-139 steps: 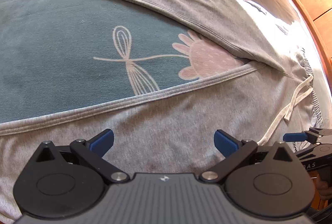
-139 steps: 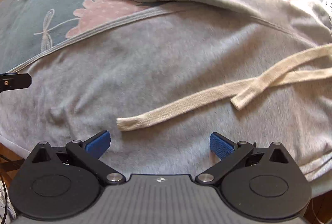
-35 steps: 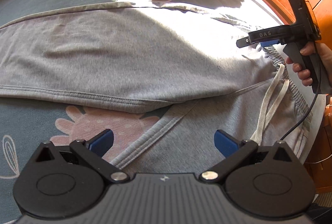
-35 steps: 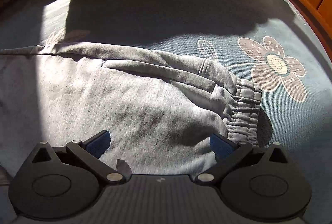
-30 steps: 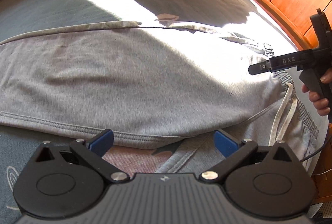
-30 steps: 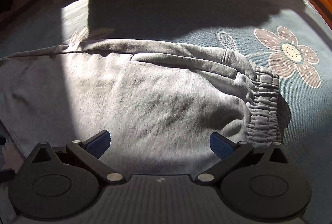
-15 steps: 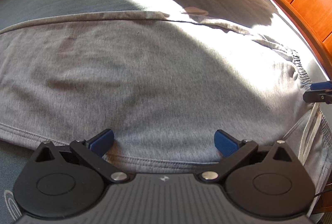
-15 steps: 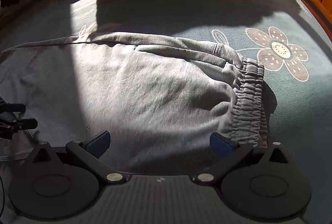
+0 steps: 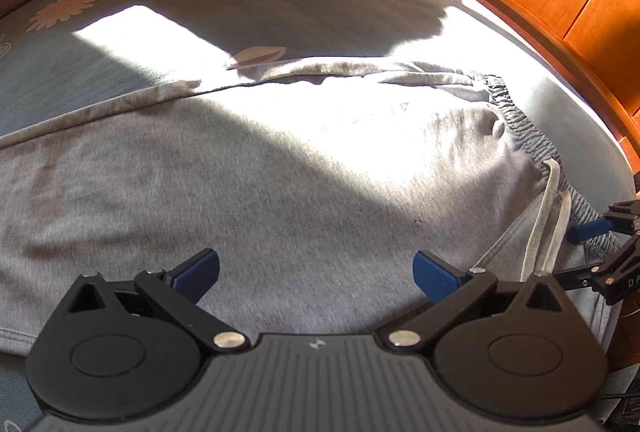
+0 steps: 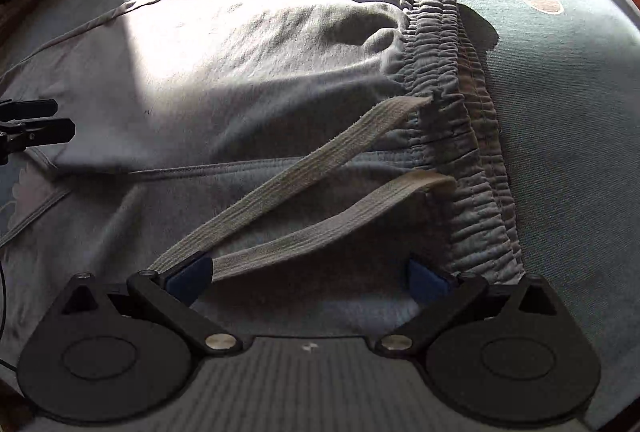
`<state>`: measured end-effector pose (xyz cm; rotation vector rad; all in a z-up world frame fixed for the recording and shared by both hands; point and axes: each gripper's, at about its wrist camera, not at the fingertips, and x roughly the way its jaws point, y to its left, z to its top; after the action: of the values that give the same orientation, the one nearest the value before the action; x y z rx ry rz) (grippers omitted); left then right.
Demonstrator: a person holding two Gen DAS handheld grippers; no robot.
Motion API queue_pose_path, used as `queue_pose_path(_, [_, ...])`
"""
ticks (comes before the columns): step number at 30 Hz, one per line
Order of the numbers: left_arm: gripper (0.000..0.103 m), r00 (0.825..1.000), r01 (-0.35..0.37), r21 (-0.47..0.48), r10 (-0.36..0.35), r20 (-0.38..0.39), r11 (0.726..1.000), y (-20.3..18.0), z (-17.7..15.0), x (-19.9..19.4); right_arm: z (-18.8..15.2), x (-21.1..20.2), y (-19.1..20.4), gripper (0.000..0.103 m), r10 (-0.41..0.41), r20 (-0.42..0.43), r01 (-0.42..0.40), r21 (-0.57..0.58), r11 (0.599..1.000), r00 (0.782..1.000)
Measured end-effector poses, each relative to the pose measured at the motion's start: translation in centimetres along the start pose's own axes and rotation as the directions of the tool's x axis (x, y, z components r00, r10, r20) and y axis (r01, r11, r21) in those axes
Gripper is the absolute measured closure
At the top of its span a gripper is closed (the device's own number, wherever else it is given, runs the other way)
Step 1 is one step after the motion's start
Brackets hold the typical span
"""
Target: Fold clothes
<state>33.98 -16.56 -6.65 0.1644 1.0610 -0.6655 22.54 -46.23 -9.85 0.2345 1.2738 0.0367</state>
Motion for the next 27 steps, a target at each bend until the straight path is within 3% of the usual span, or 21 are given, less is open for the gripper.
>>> queue_pose_path(2, [0.001, 1.0, 0.004, 0.006, -0.004, -0.007, 1.0, -0.4, -0.1, 0.1, -0.8, 0.0, -0.5, 0.0, -0.003, -0.001, 0.003, -0.003, 1.0, 1.0])
queue_pose_path(9, [0.001, 1.0, 0.001, -0.009, -0.001, -0.022, 1.0, -0.9, -0.4, 0.3, -2.6, 0.7, 1.4, 0.0, -0.074, -0.007, 0.071, -0.188, 0.98, 0.997])
queue_pose_path(13, [0.001, 1.0, 0.0, -0.022, 0.0, -0.017, 1.0, -1.1, -0.4, 0.1, -2.6, 0.8, 2.1, 0.0, -0.098, -0.017, 0.093, -0.2, 0.975, 0.995])
queue_pose_path(20, [0.001, 1.0, 0.008, -0.005, -0.008, -0.013, 1.0, -1.7, -0.6, -0.4, -3.6, -1.1, 3.4, 0.0, -0.001, -0.031, -0.004, -0.145, 0.989, 1.0])
queue_pose_path(27, [0.001, 1.0, 0.012, 0.012, -0.012, -0.021, 1.0, -1.8, -1.1, -0.9, -5.9, -0.9, 3.7, 0.0, -0.069, -0.093, 0.053, -0.163, 0.985, 0.993])
